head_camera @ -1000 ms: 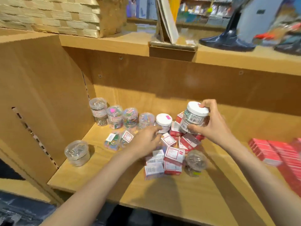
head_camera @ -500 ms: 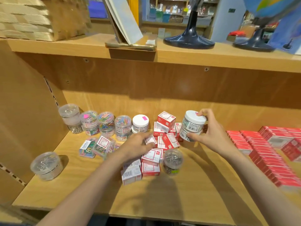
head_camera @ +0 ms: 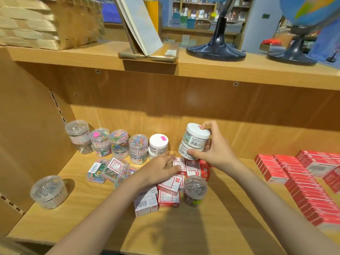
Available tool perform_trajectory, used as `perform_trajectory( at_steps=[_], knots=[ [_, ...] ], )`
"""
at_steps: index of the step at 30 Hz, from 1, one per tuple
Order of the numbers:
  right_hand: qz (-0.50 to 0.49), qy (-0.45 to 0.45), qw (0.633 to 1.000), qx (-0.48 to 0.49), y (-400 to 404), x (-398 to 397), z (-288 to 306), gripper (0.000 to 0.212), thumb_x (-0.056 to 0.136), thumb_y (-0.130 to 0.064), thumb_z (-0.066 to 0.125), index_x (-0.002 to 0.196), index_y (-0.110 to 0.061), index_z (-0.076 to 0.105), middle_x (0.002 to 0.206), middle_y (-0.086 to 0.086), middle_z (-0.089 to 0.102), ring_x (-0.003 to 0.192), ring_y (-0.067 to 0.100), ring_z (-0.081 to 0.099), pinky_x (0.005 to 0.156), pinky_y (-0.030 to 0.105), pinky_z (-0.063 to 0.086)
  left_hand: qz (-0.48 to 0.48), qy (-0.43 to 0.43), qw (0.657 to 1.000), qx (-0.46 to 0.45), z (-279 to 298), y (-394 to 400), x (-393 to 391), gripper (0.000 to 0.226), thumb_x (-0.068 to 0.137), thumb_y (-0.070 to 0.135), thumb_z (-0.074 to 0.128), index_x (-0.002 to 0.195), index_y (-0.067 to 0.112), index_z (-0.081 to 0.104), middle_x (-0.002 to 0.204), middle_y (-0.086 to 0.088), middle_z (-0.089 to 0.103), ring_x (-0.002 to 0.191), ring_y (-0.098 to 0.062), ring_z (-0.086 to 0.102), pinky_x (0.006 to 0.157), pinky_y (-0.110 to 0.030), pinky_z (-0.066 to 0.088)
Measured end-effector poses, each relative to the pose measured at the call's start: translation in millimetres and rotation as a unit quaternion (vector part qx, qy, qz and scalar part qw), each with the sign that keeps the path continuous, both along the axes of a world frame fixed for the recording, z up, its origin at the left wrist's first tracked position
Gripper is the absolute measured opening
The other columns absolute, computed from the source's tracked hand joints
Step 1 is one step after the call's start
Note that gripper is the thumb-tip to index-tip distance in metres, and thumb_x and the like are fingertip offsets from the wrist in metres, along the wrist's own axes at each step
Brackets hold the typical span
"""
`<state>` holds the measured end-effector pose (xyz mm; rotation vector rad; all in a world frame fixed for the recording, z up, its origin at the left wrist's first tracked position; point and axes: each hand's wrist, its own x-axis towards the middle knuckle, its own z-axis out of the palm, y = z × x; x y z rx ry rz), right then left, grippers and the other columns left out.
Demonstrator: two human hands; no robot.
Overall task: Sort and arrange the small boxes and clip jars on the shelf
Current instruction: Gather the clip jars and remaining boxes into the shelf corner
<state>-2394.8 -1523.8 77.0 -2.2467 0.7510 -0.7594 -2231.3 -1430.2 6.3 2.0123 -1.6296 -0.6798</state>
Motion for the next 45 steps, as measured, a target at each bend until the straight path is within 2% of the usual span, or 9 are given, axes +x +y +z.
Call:
perform_trajectory(
  at_steps=[6,12,19,24,29,34,37,41,45],
  knots=[
    [0.021,-0.032,0.998,-0.052,9,41,-6,0.059,0.068,-0.018,0.075,0.099,-0.033,0.027,0.106,-0.003,0.049,0.089,0.012,0.048,0.065,0.018,0.03,-0.003,0.016,1.0,0.013,2,7,4,0.075,0.092,0.047,0.045,0.148,0.015,0.008,0.155,0.003,0.002,0.142,-0.014,0.013,0.115,-0.036,0.02],
    [0.036,-0.014,0.998,-0.051,1,65,-22,0.055,0.071,-0.018,0.074,0.1,-0.026,0.028,0.104,0.001,0.045,0.09,0.015,0.044,0.068,0.022,0.03,0.003,0.013,1.0,0.024,10,13,11,0.062,0.094,0.038,0.045,0.145,0.012,0.022,0.151,0.004,0.024,0.135,-0.009,0.029,0.098,-0.011,0.022],
    [0.047,0.045,0.986,-0.151,-10,58,-24,0.049,0.077,-0.028,0.071,0.101,-0.027,0.028,0.104,-0.002,0.04,0.086,0.014,0.045,0.066,0.027,0.035,0.028,0.079,0.996,0.018,11,14,15,0.055,0.093,0.03,0.051,0.141,0.012,0.033,0.141,0.004,0.041,0.122,-0.004,0.041,0.101,-0.018,0.032],
    [0.053,0.133,0.971,-0.193,-21,46,-29,0.048,0.077,-0.026,0.068,0.107,-0.024,0.031,0.103,-0.005,0.037,0.089,0.022,0.047,0.073,0.031,0.03,0.006,0.096,0.993,0.068,9,2,8,0.053,0.091,0.033,0.055,0.137,0.011,0.039,0.127,0.004,0.053,0.123,-0.017,0.047,0.098,-0.023,0.036],
    [0.048,0.155,0.968,-0.192,-21,49,-29,0.049,0.077,-0.03,0.069,0.105,-0.024,0.029,0.103,-0.005,0.038,0.092,0.021,0.045,0.079,0.031,0.026,-0.025,0.02,0.997,0.073,5,-1,1,0.057,0.09,0.04,0.053,0.139,0.013,0.04,0.151,0.002,0.026,0.134,-0.011,0.033,0.102,-0.015,0.024],
    [0.042,0.209,0.951,-0.223,-15,67,-25,0.052,0.072,-0.028,0.07,0.107,-0.017,0.033,0.106,0.007,0.047,0.093,0.033,0.052,0.081,0.037,0.032,-0.033,0.035,0.996,0.069,8,7,4,0.058,0.081,0.051,0.055,0.128,0.017,0.054,0.147,0.002,0.035,0.13,-0.011,0.038,0.11,-0.032,0.03],
    [0.018,0.219,0.948,-0.229,-8,73,-30,0.055,0.075,-0.028,0.068,0.114,-0.015,0.031,0.108,0.01,0.047,0.094,0.035,0.052,0.079,0.035,0.032,-0.042,0.035,0.996,0.065,5,11,7,0.046,0.088,0.041,0.057,0.127,0.016,0.055,0.143,0.005,0.038,0.128,-0.008,0.038,0.107,-0.024,0.03],
    [-0.007,0.311,0.897,-0.313,-5,72,-39,0.07,0.081,-0.044,0.062,0.13,-0.011,0.025,0.116,0.012,0.048,0.101,0.03,0.052,0.085,0.033,0.033,-0.001,0.1,0.994,0.03,6,16,13,0.046,0.089,0.029,0.058,0.132,0.014,0.049,0.132,0.005,0.051,0.118,-0.003,0.047,0.096,-0.013,0.034],
    [0.003,0.344,0.87,-0.354,-7,73,-39,0.068,0.081,-0.055,0.057,0.127,-0.012,0.03,0.118,0.011,0.045,0.105,0.027,0.047,0.088,0.037,0.031,0.021,0.086,0.996,0.01,8,18,22,0.049,0.089,0.029,0.059,0.135,0.02,0.044,0.129,0.004,0.054,0.118,-0.008,0.049,0.1,-0.023,0.038]
  ],
)
